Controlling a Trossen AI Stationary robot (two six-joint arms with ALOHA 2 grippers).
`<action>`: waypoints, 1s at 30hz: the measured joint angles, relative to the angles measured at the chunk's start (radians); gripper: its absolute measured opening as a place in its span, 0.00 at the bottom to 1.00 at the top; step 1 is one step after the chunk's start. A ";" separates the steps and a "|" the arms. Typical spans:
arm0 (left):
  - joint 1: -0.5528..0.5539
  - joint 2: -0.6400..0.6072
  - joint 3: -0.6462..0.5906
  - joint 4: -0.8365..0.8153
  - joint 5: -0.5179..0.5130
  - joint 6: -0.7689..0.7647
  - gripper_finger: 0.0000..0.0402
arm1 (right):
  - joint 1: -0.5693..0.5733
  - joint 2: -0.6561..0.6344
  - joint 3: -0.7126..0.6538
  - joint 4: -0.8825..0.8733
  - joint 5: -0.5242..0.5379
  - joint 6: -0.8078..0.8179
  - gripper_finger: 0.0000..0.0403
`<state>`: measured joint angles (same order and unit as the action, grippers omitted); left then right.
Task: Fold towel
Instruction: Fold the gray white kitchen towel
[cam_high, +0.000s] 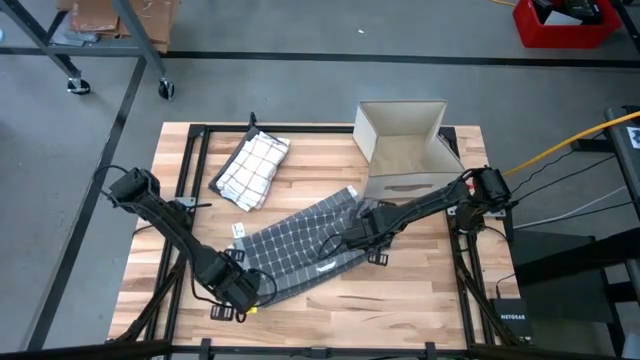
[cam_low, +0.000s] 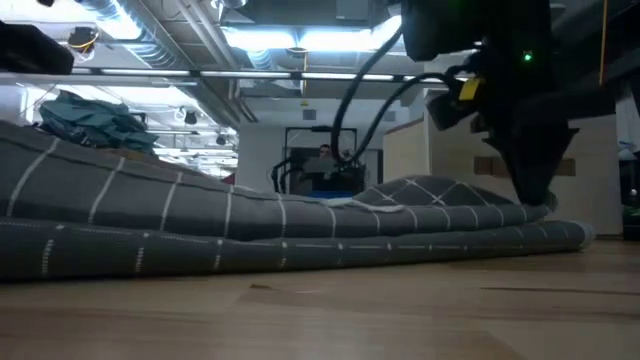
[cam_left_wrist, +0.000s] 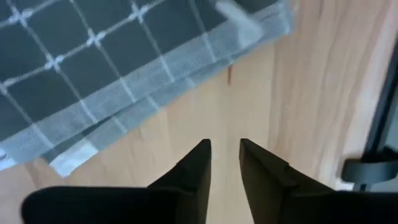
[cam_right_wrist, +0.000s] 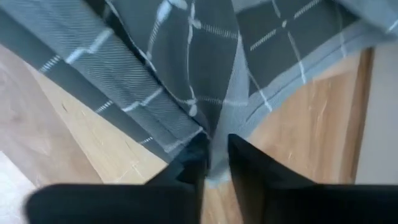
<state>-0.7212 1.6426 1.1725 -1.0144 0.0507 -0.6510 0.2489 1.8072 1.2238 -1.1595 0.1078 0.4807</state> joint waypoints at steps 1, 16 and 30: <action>0.000 0.000 0.000 -0.014 0.000 0.000 0.21 | 0.000 0.000 -0.004 0.000 -0.005 0.008 0.19; 0.031 -0.001 0.000 -0.050 -0.162 0.102 0.10 | 0.000 0.000 -0.009 -0.045 0.006 0.125 0.48; 0.188 -0.002 -0.011 0.010 -0.395 0.237 0.02 | 0.098 -0.068 -0.008 -0.031 0.069 0.353 0.48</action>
<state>-0.5330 1.6405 1.1610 -1.0049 -0.3443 -0.4144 0.3468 1.7397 1.2156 -1.1901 0.1773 0.8336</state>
